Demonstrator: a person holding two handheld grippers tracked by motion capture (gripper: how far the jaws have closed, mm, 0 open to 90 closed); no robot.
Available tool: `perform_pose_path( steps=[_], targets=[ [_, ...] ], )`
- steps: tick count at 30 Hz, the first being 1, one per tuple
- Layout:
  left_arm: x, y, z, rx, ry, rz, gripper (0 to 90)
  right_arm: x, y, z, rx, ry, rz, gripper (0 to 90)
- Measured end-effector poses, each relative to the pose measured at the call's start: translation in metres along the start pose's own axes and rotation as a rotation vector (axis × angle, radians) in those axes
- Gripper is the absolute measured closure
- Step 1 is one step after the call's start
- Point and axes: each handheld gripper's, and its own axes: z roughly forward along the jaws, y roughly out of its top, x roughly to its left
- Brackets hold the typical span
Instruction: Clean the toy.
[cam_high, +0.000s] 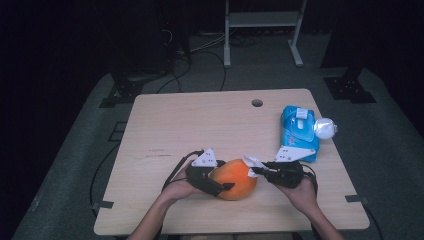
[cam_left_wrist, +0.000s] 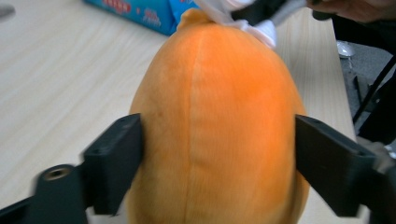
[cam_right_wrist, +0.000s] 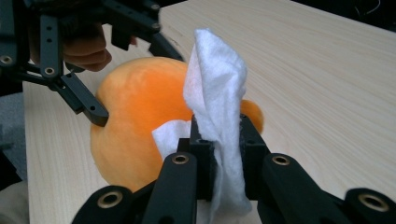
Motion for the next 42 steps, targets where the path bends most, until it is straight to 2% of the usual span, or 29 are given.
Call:
perform_pose_path(
  steps=[1,3,5,7,11,12,14,15,17,18,19,20,21,22,23,24,27,28,31,35,36,37,38,41,42],
  targets=[
    [-0.002,0.001,0.000,-0.005,0.000,0.013,16.6,0.002,0.001,0.000,-0.005,0.006,-0.002,79.8],
    [-0.003,0.000,0.001,-0.013,-0.003,0.040,23.0,0.006,0.004,0.000,-0.020,0.033,-0.002,79.7],
    [-0.004,-0.002,0.003,-0.022,-0.013,0.046,26.2,0.010,0.006,0.001,-0.028,0.060,-0.011,79.7],
    [-0.004,-0.003,0.002,-0.022,-0.010,0.065,28.2,0.013,0.007,0.003,-0.019,0.054,-0.032,79.7],
    [-0.005,-0.004,0.002,-0.031,-0.013,0.072,30.5,0.005,0.006,0.002,-0.020,0.055,-0.012,79.7],
    [-0.005,-0.005,0.002,-0.029,-0.017,0.077,30.5,-0.005,0.003,0.000,-0.024,0.047,0.021,79.7],
    [-0.004,-0.005,0.001,-0.030,-0.020,0.081,30.7,-0.008,0.002,0.000,-0.024,0.039,0.027,79.7],
    [-0.004,-0.006,0.001,-0.034,-0.021,0.080,30.6,-0.016,-0.003,-0.002,-0.021,0.032,0.057,79.7],
    [-0.004,-0.006,0.002,-0.035,-0.022,0.080,30.6,-0.020,-0.004,-0.003,-0.018,0.029,0.070,79.6],
    [-0.007,-0.005,0.003,-0.033,-0.023,0.101,30.6,-0.019,-0.003,-0.004,-0.024,0.029,0.074,79.6],
    [-0.007,-0.005,0.003,-0.033,-0.023,0.101,30.6,-0.019,-0.003,-0.004,-0.024,0.029,0.074,79.6],
    [-0.011,-0.003,0.005,-0.028,-0.026,0.135,30.6,-0.013,0.001,-0.004,-0.032,0.024,0.053,79.6],
    [-0.011,-0.003,0.005,-0.028,-0.026,0.135,30.6,-0.011,0.003,-0.004,-0.038,0.027,0.045,79.6],
    [-0.018,-0.001,0.008,-0.022,-0.035,0.183,30.5,-0.008,0.006,-0.003,-0.046,0.035,0.038,79.7],
    [-0.018,-0.001,0.008,-0.022,-0.035,0.183,30.4,-0.006,0.008,-0.001,-0.044,0.038,0.030,79.6],
    [-0.021,0.000,0.009,-0.011,-0.031,0.214,30.2,-0.005,0.009,0.000,-0.038,0.033,0.022,79.6],
    [-0.020,0.000,0.008,-0.011,-0.028,0.195,29.6,-0.008,0.007,0.001,-0.030,0.033,0.029,79.7],
    [-0.016,-0.001,0.007,-0.019,-0.025,0.164,29.3,-0.014,0.003,0.001,-0.023,0.027,0.045,79.6],
    [-0.013,-0.002,0.007,-0.032,-0.031,0.141,28.9,-0.019,-0.001,-0.003,-0.024,0.016,0.068,79.6],
    [-0.014,-0.002,0.008,-0.029,-0.031,0.147,27.8,-0.017,0.000,-0.005,-0.023,0.015,0.062,79.7],
    [-0.016,-0.002,0.009,-0.028,-0.030,0.156,27.3,-0.012,0.003,-0.004,-0.034,0.037,0.056,79.6],
    [-0.017,-0.001,0.009,-0.023,-0.027,0.164,27.3,-0.012,0.003,-0.004,-0.034,0.037,0.056,79.6],
    [-0.020,0.000,0.010,-0.018,-0.027,0.180,26.5,-0.003,0.007,-0.001,-0.041,0.056,0.033,79.7],
    [-0.019,-0.001,0.010,-0.021,-0.030,0.176,26.4,0.001,0.009,0.000,-0.036,0.055,0.013,79.7],
    [-0.016,-0.002,0.009,-0.032,-0.027,0.154,26.4,-0.001,0.008,0.000,-0.034,0.049,0.008,79.6]
  ],
)
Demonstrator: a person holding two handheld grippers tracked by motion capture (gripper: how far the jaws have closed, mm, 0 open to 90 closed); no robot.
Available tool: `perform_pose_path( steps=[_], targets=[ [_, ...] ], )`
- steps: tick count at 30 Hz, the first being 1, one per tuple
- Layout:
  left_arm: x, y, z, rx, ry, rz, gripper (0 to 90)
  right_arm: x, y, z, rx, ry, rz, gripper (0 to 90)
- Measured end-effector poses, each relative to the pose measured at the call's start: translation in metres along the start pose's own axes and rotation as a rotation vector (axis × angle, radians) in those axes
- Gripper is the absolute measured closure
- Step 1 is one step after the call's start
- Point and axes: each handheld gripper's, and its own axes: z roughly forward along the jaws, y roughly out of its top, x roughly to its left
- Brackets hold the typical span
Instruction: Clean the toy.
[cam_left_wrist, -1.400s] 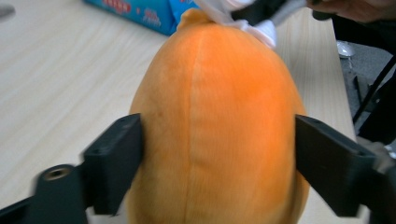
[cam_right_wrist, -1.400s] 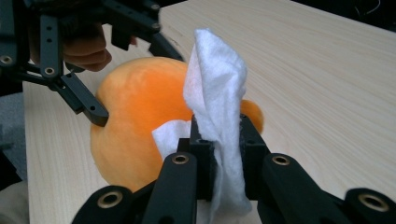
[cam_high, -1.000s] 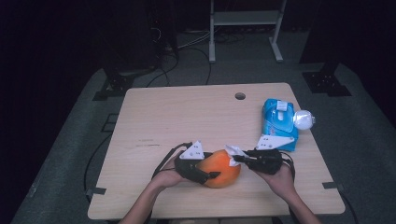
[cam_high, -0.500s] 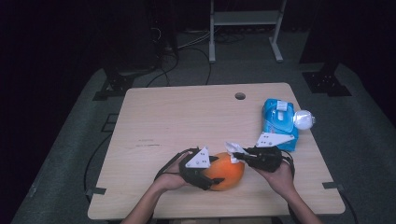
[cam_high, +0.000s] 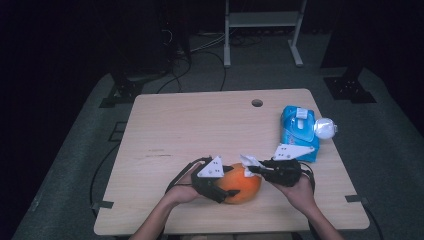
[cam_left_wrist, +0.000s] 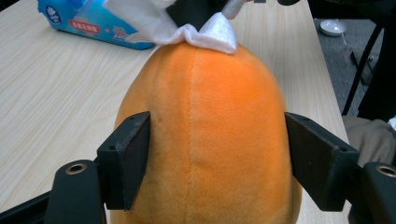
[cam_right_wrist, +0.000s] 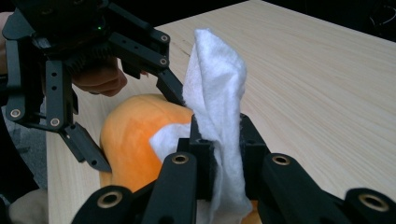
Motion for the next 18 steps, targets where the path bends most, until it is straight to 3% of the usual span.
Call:
perform_pose_path(
  steps=[3,4,5,6,9,12,15,17,18],
  targets=[
    [0.005,-0.001,-0.003,0.004,0.013,-0.029,26.1,-0.008,-0.004,-0.002,0.006,-0.012,0.022,79.6],
    [0.010,-0.003,-0.006,-0.010,0.025,-0.071,25.9,-0.016,-0.009,-0.005,-0.001,-0.013,0.061,79.7],
    [0.010,-0.003,-0.006,-0.010,0.025,-0.071,25.8,-0.016,-0.009,-0.005,-0.001,-0.013,0.061,79.7],
    [0.014,-0.005,-0.008,-0.006,0.035,-0.097,25.7,-0.019,-0.011,-0.008,0.002,-0.025,0.069,79.6],
    [0.017,-0.007,-0.009,-0.014,0.038,-0.121,25.1,-0.019,-0.013,-0.009,0.007,-0.027,0.070,79.6],
    [0.019,-0.007,-0.005,-0.028,0.047,-0.174,23.4,-0.013,-0.010,-0.006,-0.004,-0.001,0.059,79.6],
    [0.017,-0.007,-0.004,-0.022,0.044,-0.171,22.6,-0.005,-0.005,-0.002,-0.005,0.011,0.031,79.6],
    [0.015,-0.006,-0.005,-0.016,0.041,-0.147,23.8,-0.006,-0.005,0.000,0.000,0.009,0.028,79.5],
    [0.011,-0.004,-0.005,-0.013,0.033,-0.113,25.0,-0.009,-0.007,-0.001,0.000,0.010,0.040,79.5]
  ],
)
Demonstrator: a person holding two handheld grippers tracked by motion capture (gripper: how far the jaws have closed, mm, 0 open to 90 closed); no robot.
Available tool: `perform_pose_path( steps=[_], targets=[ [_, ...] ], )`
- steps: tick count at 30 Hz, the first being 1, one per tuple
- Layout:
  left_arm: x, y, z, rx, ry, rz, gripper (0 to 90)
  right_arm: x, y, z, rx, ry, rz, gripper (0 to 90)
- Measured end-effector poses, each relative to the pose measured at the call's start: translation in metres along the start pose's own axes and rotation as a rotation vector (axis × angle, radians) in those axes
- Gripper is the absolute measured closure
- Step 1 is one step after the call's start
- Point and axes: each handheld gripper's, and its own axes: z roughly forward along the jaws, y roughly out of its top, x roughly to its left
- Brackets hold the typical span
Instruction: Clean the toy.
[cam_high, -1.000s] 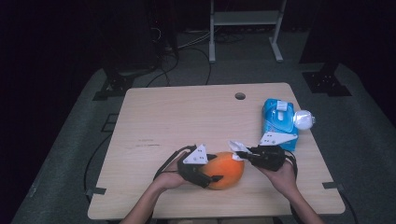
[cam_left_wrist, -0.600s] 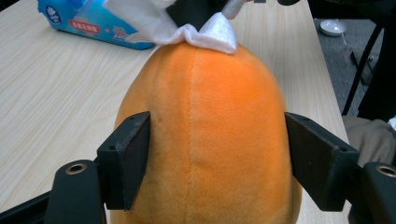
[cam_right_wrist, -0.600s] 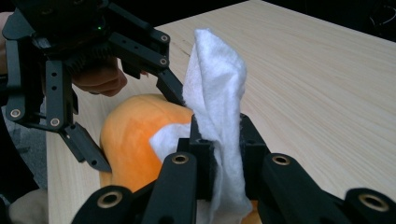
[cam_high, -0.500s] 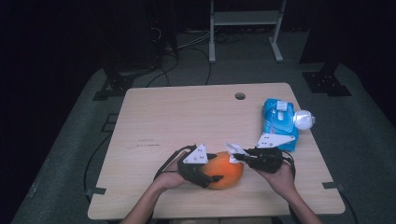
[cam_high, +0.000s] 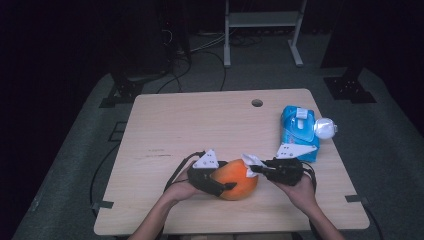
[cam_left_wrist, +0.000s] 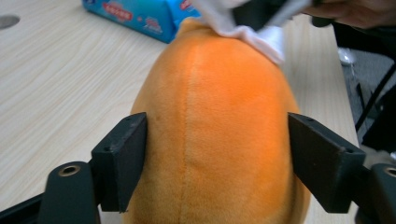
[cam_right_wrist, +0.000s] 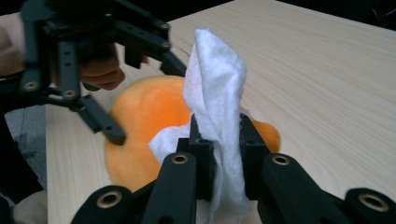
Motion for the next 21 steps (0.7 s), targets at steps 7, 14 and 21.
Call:
perform_pose_path(
  steps=[7,14,21],
  targets=[
    [-0.007,0.003,0.002,0.010,-0.020,0.069,26.9,-0.020,-0.009,-0.005,-0.006,-0.023,0.072,79.5],
    [-0.009,0.002,0.001,0.011,-0.045,0.098,26.5,-0.027,-0.011,-0.006,-0.002,-0.033,0.097,79.4],
    [-0.009,0.001,0.000,0.016,-0.055,0.104,26.0,-0.031,-0.013,-0.006,0.002,-0.032,0.127,79.4]
  ],
)
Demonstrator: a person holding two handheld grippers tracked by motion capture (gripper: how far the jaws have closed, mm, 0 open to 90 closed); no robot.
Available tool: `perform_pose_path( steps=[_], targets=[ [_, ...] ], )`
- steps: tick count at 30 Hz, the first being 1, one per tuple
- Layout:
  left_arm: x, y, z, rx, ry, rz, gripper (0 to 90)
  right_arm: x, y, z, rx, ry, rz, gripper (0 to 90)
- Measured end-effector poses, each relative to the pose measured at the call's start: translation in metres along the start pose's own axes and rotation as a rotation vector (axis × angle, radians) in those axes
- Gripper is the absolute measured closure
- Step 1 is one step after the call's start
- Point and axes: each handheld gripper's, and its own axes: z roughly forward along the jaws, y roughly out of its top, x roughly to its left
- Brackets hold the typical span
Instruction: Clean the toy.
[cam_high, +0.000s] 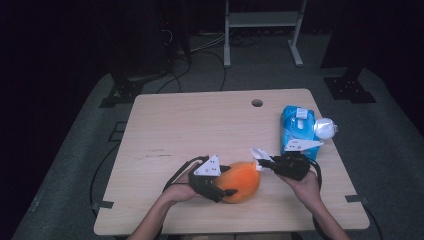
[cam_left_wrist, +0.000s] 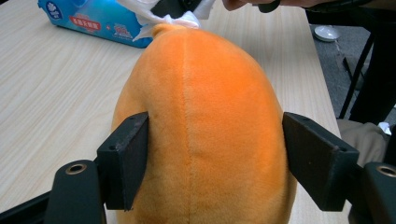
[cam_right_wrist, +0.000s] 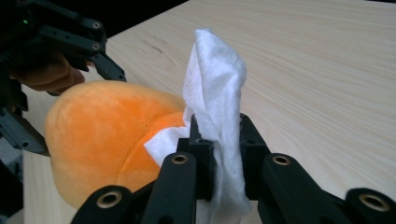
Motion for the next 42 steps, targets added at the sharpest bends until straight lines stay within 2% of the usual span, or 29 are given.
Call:
perform_pose_path(
  steps=[4,7,9,11,15,17,19,20,21,22,23,24,25,27,29,30,31,32,33,34,35,39,42],
  targets=[
    [-0.001,0.001,0.003,0.001,0.000,-0.004,23.9,0.010,0.004,0.000,-0.008,0.005,-0.032,79.6],
    [-0.003,0.004,0.005,0.016,0.012,0.017,23.1,0.019,0.007,0.002,-0.006,0.003,-0.069,79.7],
    [-0.004,0.005,0.007,0.009,0.033,-0.004,20.9,0.022,0.009,0.001,-0.019,0.016,-0.074,79.7],
    [-0.004,0.008,0.011,-0.002,0.060,-0.046,20.0,0.028,0.011,0.001,-0.025,0.047,-0.080,79.7],
    [-0.007,0.013,0.015,0.003,0.093,-0.051,19.2,0.047,0.015,0.006,-0.019,0.071,-0.139,79.6],
    [-0.008,0.013,0.014,0.002,0.093,-0.042,18.6,0.047,0.016,0.007,-0.014,0.063,-0.151,79.6],
    [-0.005,0.013,0.011,-0.006,0.077,-0.053,14.9,0.039,0.014,0.006,-0.007,0.060,-0.133,79.7],
    [-0.002,0.012,0.010,-0.018,0.060,-0.079,12.8,0.038,0.013,0.006,-0.003,0.056,-0.130,79.6],
    [0.005,0.008,0.007,-0.036,0.055,-0.127,9.8,0.033,0.011,0.003,-0.006,0.054,-0.118,79.6],
    [0.005,0.008,0.007,-0.036,0.055,-0.127,8.4,0.033,0.011,0.003,-0.006,0.054,-0.118,79.6],
    [0.008,0.006,0.007,-0.025,0.061,-0.162,8.4,0.031,0.010,0.002,-0.005,0.046,-0.117,79.6],
    [0.011,0.004,0.008,-0.022,0.048,-0.203,8.0,0.029,0.010,0.001,-0.007,0.040,-0.112,79.5],
    [0.012,0.002,0.008,-0.031,0.039,-0.215,9.2,0.027,0.010,0.000,-0.006,0.036,-0.108,79.6],
    [0.010,0.003,0.007,-0.025,0.050,-0.194,22.5,0.027,0.011,0.000,-0.010,0.025,-0.103,79.6],
    [0.004,0.009,0.006,-0.013,0.078,-0.150,25.0,0.030,0.012,0.000,-0.013,0.021,-0.111,79.6],
    [0.002,0.012,0.007,-0.011,0.085,-0.143,26.6,0.034,0.013,0.001,-0.020,0.022,-0.117,79.6],
    [-0.003,0.015,0.009,-0.010,0.091,-0.124,26.8,0.041,0.016,0.001,-0.047,0.066,-0.113,79.7],
    [-0.006,0.018,0.011,-0.004,0.096,-0.097,26.8,0.041,0.016,0.001,-0.047,0.066,-0.113,79.6],
    [-0.012,0.022,0.014,0.010,0.102,-0.068,26.0,0.051,0.020,0.004,-0.037,0.071,-0.159,79.5],
    [-0.012,0.022,0.014,0.010,0.102,-0.068,25.0,0.051,0.020,0.004,-0.037,0.071,-0.159,79.5],
    [-0.011,0.021,0.014,0.012,0.094,-0.071,23.8,0.056,0.021,0.006,-0.023,0.060,-0.183,78.4],
    [-0.008,0.018,0.013,0.001,0.081,-0.088,22.6,0.054,0.021,0.006,-0.014,0.056,-0.184,74.8],
    [-0.008,0.019,0.013,0.005,0.079,-0.088,21.6,0.055,0.023,0.003,-0.007,0.047,-0.195,67.9]
  ],
)
